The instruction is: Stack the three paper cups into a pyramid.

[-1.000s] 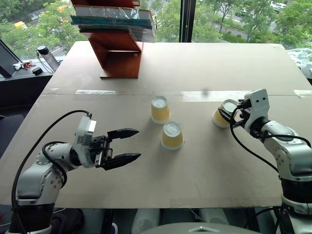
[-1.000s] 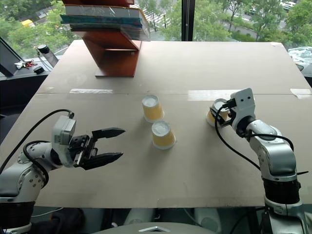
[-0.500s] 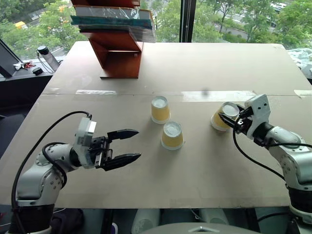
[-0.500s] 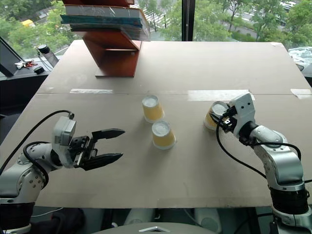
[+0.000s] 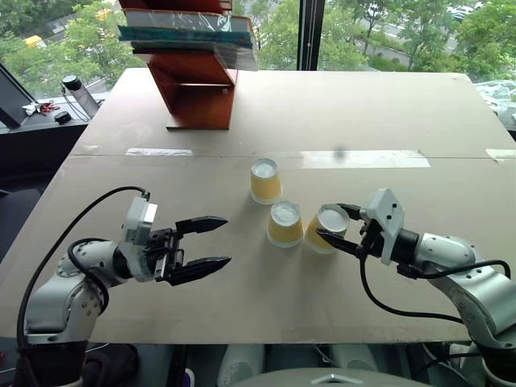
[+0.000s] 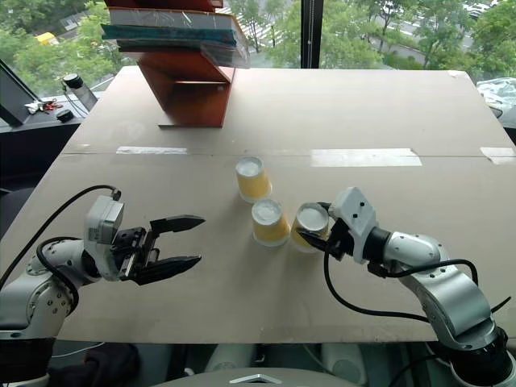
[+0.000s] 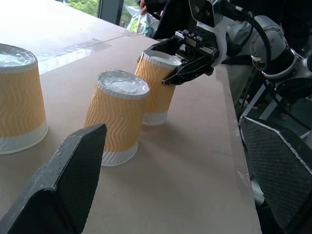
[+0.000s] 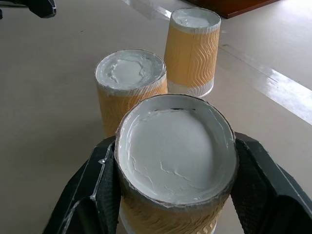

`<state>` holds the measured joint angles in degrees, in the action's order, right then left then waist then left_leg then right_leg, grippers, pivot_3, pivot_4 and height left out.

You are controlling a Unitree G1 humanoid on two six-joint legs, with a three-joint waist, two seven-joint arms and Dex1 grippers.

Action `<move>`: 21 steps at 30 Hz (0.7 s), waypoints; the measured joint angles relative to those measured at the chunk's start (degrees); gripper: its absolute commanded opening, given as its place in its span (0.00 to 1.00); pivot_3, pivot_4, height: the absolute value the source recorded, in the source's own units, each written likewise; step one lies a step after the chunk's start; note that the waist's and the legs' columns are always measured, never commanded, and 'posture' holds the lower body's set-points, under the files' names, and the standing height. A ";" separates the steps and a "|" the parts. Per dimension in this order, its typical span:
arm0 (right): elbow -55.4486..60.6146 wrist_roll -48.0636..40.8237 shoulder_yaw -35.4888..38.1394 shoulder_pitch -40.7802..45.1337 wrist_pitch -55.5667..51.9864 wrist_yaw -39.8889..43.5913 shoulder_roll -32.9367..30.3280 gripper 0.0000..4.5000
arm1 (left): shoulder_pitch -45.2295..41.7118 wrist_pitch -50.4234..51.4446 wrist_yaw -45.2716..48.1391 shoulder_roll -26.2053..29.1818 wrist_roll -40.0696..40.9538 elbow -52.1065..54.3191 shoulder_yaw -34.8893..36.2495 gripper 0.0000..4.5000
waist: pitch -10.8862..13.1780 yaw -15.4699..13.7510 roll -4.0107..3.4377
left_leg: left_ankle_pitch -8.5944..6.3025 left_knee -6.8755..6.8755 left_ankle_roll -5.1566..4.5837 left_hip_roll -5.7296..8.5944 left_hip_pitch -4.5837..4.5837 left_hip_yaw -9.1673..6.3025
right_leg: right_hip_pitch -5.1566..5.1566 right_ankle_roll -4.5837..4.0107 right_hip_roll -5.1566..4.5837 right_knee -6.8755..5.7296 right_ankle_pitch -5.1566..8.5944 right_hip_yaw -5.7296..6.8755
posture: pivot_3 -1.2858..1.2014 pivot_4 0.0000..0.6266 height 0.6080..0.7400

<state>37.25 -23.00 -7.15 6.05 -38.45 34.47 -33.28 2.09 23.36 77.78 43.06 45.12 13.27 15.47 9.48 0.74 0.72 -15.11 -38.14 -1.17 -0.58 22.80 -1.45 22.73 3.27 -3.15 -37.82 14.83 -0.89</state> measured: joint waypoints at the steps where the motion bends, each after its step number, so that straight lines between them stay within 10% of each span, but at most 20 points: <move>1: -1.20 0.86 -0.40 -0.63 1.18 0.11 -0.04 0.50 | 0.00 0.00 0.00 0.06 0.00 -0.06 0.01 1.00 | 0.00 -0.02 0.00 | 0.00 0.00 0.00 0.00 0.00 0.00 | 0.00 0.00 0.00 0.00 0.00 0.00 | 0.52 0.24 1.00; 6: -2.53 2.17 -0.98 -1.45 4.18 0.71 0.03 0.50 | 0.05 -0.03 -0.03 0.07 -0.01 -0.07 0.01 1.00 | -0.01 0.02 0.01 | 0.00 0.00 0.00 0.00 -0.01 0.00 | -0.01 0.00 0.01 0.00 0.00 0.00 | 0.52 0.24 1.00; 12: -4.54 3.16 -3.37 -1.81 6.05 1.87 0.42 0.99 | 0.40 -0.06 -0.90 0.04 -0.11 -0.07 0.00 1.00 | -0.02 0.04 0.02 | 0.00 0.00 0.00 -0.01 -0.02 -0.01 | -0.01 0.00 0.01 -0.01 0.00 0.01 | 0.52 0.24 1.00; 21: 1.63 -2.45 6.27 -3.04 7.44 3.99 -1.02 0.99 | -8.78 2.03 -13.53 -1.52 -5.93 -1.89 -3.39 1.00 | -0.02 -0.73 0.04 | 0.00 -0.04 0.00 0.05 0.01 -0.10 | -0.07 0.02 0.01 -0.01 -0.01 0.10 | 0.52 0.24 1.00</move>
<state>38.88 -25.46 -0.88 3.01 -31.01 38.46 -34.30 -6.69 25.39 64.25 41.54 39.19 11.38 12.08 9.46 0.01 0.76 -15.11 -38.18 -1.17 -0.53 22.81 -1.55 22.67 3.29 -3.14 -37.83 14.82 -0.79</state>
